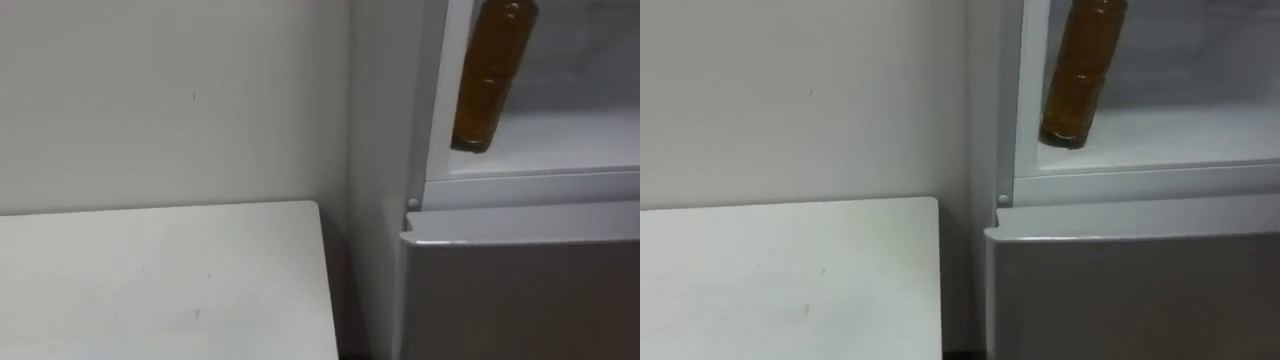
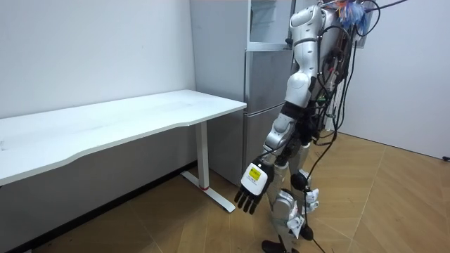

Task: Put the bottle in the upper fridge

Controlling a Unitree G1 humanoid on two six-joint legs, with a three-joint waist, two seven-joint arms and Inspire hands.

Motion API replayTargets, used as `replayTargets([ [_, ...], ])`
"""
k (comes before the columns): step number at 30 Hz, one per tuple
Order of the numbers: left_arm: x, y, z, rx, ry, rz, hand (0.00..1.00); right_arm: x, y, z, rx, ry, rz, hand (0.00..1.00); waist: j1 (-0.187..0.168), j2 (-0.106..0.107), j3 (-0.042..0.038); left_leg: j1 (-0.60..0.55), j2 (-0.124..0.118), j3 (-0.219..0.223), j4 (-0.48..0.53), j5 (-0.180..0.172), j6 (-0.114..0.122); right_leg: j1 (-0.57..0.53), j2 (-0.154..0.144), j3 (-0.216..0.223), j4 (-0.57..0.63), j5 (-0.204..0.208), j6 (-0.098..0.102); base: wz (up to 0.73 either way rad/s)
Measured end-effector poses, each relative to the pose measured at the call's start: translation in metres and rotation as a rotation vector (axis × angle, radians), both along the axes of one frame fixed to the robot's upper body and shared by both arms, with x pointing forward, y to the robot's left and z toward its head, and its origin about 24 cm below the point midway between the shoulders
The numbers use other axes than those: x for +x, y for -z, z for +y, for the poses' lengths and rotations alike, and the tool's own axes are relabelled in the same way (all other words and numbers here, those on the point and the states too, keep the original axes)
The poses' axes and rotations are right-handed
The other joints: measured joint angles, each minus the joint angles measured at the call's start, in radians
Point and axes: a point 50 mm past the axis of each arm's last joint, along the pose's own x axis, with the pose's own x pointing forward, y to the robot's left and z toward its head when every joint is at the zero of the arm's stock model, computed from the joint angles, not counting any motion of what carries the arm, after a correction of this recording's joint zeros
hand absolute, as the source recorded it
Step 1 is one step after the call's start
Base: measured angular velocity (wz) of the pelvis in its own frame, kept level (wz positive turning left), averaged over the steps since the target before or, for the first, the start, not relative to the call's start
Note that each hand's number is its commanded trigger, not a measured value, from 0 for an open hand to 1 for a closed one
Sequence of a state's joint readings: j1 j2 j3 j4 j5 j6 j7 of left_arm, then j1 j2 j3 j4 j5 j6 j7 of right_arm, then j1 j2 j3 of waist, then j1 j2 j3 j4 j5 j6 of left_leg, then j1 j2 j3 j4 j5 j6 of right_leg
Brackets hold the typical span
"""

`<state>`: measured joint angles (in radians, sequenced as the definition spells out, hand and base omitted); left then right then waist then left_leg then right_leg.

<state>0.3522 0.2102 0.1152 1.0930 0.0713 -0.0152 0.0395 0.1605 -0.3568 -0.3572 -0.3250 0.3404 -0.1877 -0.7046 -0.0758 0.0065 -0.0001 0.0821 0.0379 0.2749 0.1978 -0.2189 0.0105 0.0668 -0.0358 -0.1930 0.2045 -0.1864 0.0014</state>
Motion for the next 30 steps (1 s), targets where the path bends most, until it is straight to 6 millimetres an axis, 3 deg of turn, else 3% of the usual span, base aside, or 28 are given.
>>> replayTargets([
  [9,0.005,0.001,-0.003,-0.008,0.023,-0.003,0.00,-0.007,0.013,-0.006,0.056,0.051,-0.001,0.00,0.000,-0.019,-0.0003,-0.001,-0.002,-0.001,-0.001,-0.001,-0.002,-0.001,0.001,0.002,-0.002,-0.008,-0.001,0.00],
  [16,0.012,0.001,-0.004,-0.003,0.045,-0.031,0.00,-0.012,0.061,-0.018,0.349,0.052,0.093,0.00,-0.003,-0.029,-0.0019,-0.004,0.001,0.002,-0.001,-0.002,-0.004,-0.001,0.001,0.001,-0.004,-0.009,-0.001,0.00],
  [21,0.014,0.001,-0.005,-0.005,0.044,-0.036,0.00,-0.022,0.084,-0.021,0.498,0.067,0.121,0.00,-0.001,-0.014,-0.0019,0.002,0.000,0.012,-0.001,-0.003,-0.004,0.001,0.002,0.006,-0.004,-0.009,-0.001,-0.05],
  [30,0.016,0.002,-0.005,-0.026,0.050,-0.040,0.00,-0.044,0.146,-0.034,0.782,0.172,0.243,0.00,-0.002,0.000,-0.0006,0.005,0.002,0.022,-0.003,-0.004,-0.004,-0.005,0.002,0.025,0.002,-0.013,-0.002,-0.03],
])
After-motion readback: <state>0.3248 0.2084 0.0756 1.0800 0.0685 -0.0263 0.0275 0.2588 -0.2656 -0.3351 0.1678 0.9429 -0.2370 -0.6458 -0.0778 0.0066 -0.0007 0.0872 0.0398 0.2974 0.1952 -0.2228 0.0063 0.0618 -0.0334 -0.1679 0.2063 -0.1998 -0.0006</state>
